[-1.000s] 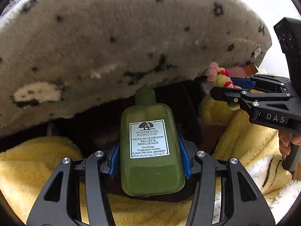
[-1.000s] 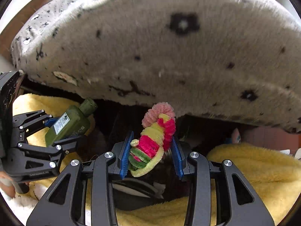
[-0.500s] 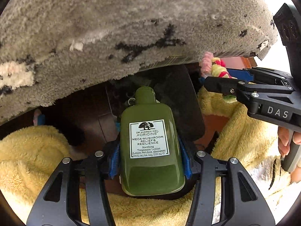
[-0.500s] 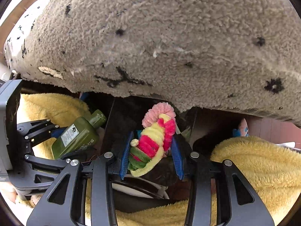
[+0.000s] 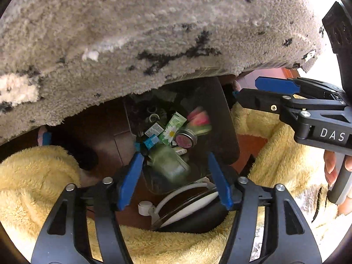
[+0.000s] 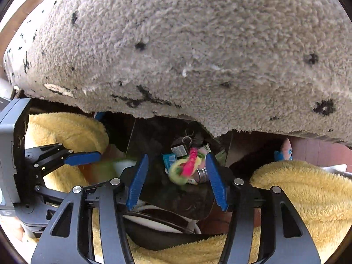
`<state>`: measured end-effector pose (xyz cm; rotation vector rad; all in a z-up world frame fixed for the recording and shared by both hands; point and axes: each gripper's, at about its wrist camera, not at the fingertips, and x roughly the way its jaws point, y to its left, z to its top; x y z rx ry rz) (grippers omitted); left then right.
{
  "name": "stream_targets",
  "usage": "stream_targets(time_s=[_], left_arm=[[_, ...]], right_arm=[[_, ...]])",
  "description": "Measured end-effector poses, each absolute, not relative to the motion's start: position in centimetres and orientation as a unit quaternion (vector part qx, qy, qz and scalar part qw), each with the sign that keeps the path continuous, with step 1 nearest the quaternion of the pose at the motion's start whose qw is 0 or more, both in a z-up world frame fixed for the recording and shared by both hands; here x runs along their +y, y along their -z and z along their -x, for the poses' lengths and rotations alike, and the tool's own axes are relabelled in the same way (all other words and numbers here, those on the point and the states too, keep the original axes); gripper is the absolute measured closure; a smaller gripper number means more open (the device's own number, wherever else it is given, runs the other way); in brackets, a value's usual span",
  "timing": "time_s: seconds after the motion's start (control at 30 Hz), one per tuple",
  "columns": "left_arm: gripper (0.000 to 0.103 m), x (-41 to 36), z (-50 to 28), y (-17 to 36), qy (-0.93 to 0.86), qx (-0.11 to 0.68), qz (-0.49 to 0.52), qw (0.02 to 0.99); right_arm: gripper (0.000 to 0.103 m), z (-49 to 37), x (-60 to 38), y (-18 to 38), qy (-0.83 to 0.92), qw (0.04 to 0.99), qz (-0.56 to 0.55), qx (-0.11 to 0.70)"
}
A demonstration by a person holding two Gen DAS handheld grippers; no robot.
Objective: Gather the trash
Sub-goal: 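Open both tools to drop the bottle and toy into the bin, then grasp the white tube with the left tool while the right tool grasps the yellow cylinder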
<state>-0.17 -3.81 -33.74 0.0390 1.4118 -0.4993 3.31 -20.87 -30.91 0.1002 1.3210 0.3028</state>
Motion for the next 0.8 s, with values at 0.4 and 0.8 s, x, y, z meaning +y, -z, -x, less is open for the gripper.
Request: stream_targets(time_s=[0.4, 0.8], left_arm=[[0.009, -2.5, 0.6, 28.5, 0.194, 0.579, -0.047, 0.790], [0.008, 0.7, -1.3, 18.8, 0.167, 0.491, -0.038, 0.854]], right_arm=[[0.007, -2.7, -22.6, 26.4, -0.091, 0.827, -0.010, 0.555], [0.007, -3.3, -24.9, 18.9, -0.077, 0.881, 0.013, 0.467]])
